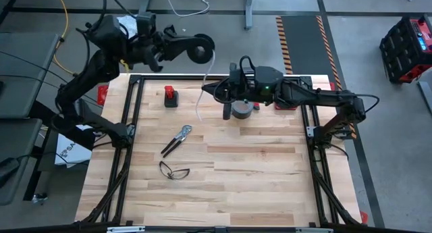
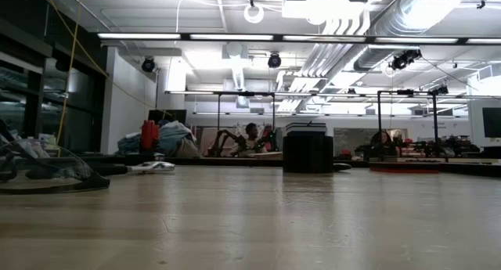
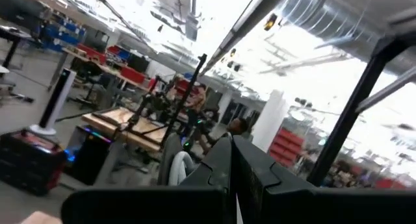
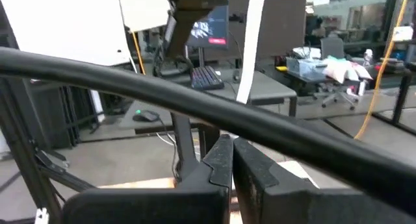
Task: Coil cords
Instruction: Coil the white wire onto the black spool
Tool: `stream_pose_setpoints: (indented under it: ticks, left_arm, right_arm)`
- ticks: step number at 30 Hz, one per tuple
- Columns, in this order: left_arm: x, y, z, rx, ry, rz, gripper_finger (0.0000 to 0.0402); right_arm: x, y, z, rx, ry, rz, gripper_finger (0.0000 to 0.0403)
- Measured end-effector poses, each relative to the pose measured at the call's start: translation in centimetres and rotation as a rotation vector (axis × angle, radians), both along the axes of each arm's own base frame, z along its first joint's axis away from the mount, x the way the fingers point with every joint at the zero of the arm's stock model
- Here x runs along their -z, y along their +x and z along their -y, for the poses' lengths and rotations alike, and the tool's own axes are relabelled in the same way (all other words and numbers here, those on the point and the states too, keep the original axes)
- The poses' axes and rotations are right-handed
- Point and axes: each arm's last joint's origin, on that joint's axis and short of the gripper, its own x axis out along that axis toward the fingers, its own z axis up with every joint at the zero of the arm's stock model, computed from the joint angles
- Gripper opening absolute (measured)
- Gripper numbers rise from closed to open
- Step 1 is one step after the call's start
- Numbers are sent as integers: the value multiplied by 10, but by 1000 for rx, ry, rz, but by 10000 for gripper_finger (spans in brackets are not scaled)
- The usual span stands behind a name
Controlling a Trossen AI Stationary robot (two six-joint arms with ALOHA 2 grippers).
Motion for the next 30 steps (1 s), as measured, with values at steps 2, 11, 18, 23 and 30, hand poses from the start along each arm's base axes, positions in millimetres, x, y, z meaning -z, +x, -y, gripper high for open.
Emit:
stream_pose_setpoints:
  ticks: [2,11,18,23,30]
  left_arm:
    - [0,7,0,28,-36,24,0]
    - [14,40,6,133,-187,2,0]
    - [23,58,12,254,-302,-46,0]
    - [26,60,20,345,-366,-92,0]
    - [27,47,22,265,-376,-151,0]
  right_arm:
    - [1,3,-1,-19,0,16,0]
    - [5,16,-8,-61,-2,78,0]
    - [-3,15,-7,-53,-24,166,0]
    - [-6,14,-3,-36,-28,191,0]
    - [-8,13,-2,-47,-22,220,0]
